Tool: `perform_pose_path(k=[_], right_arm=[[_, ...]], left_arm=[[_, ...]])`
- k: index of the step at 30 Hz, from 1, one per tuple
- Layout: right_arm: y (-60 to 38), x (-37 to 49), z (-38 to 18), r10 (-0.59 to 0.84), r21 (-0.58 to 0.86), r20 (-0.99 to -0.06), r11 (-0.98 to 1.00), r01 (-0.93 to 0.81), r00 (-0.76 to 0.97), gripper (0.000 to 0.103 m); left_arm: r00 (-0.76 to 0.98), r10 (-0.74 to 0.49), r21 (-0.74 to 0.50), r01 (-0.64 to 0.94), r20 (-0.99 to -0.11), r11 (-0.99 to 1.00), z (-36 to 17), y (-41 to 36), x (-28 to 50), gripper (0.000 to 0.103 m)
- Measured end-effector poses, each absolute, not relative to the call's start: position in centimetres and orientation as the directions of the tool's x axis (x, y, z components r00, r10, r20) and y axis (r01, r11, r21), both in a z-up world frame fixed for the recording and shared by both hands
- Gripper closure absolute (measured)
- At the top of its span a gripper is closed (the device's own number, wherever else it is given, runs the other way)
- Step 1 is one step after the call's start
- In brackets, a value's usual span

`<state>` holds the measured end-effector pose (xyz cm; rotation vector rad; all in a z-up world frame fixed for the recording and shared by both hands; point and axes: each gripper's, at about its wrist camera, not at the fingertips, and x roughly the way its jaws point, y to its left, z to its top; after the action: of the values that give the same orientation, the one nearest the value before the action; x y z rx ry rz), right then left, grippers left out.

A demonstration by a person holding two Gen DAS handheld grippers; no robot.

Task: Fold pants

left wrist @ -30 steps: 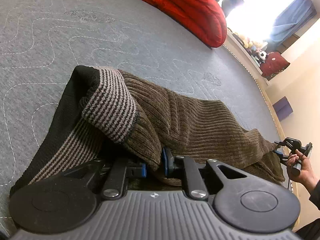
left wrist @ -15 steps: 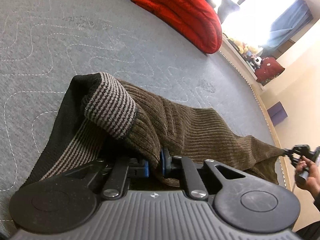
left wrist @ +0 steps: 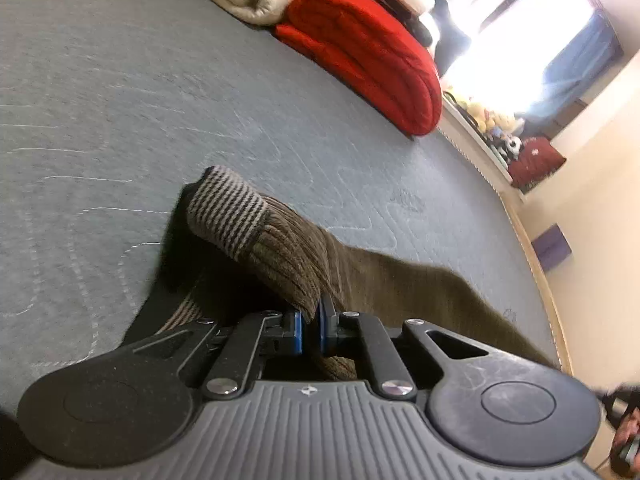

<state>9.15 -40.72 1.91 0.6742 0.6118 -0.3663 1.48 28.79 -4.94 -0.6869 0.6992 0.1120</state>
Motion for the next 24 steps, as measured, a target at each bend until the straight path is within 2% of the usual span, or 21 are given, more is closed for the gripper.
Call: perform_pose_path(k=[4,8,13,18,20,22,24], right_arm=[[-41.7,7.2,-0.2,-0.121,0.413,-0.701,0.734,0.539,0.703,0.101],[-42.3,7.3,-3.0,-0.058,0.384,-0.773,0.749,0.539,0.632,0.101],[-42.2,8.3,-4.4,-0.024,0.379,-0.779,0.778,0.501,0.626,0.099],[-43.7,7.6,-6.4,-0.040,0.395,-0.791,0.728,0.560,0.610,0.094],[-44.3,7.4,-6.4,-0.048,0.426,-0.772,0.700,0.573,0.634,0.090],[-44.8,7.1,-6.0,-0.095,0.418,-0.750,0.699,0.580,0.655,0.074],[-45.7,6.4,-6.0,-0.124,0.435,-0.731,0.673,0.598,0.671,0.069]], left_arm=[[0.773,-0.101,-0.566,-0.362,-0.626,0.740,-4.4,29.2,0.0,0.096],[0.733,-0.097,-0.547,-0.406,-0.674,0.732,-5.3,28.8,0.6,0.095],[0.702,-0.058,-0.501,-0.446,-0.710,0.742,-6.1,28.4,1.5,0.090],[0.682,-0.038,-0.483,-0.476,-0.731,0.735,-6.7,28.7,1.5,0.081],[0.680,-0.034,-0.484,-0.484,-0.733,0.729,-6.8,28.8,1.4,0.078],[0.677,-0.035,-0.485,-0.489,-0.735,0.725,-6.9,28.9,1.5,0.078],[0.676,-0.040,-0.487,-0.488,-0.736,0.724,-7.0,28.8,1.5,0.076]])
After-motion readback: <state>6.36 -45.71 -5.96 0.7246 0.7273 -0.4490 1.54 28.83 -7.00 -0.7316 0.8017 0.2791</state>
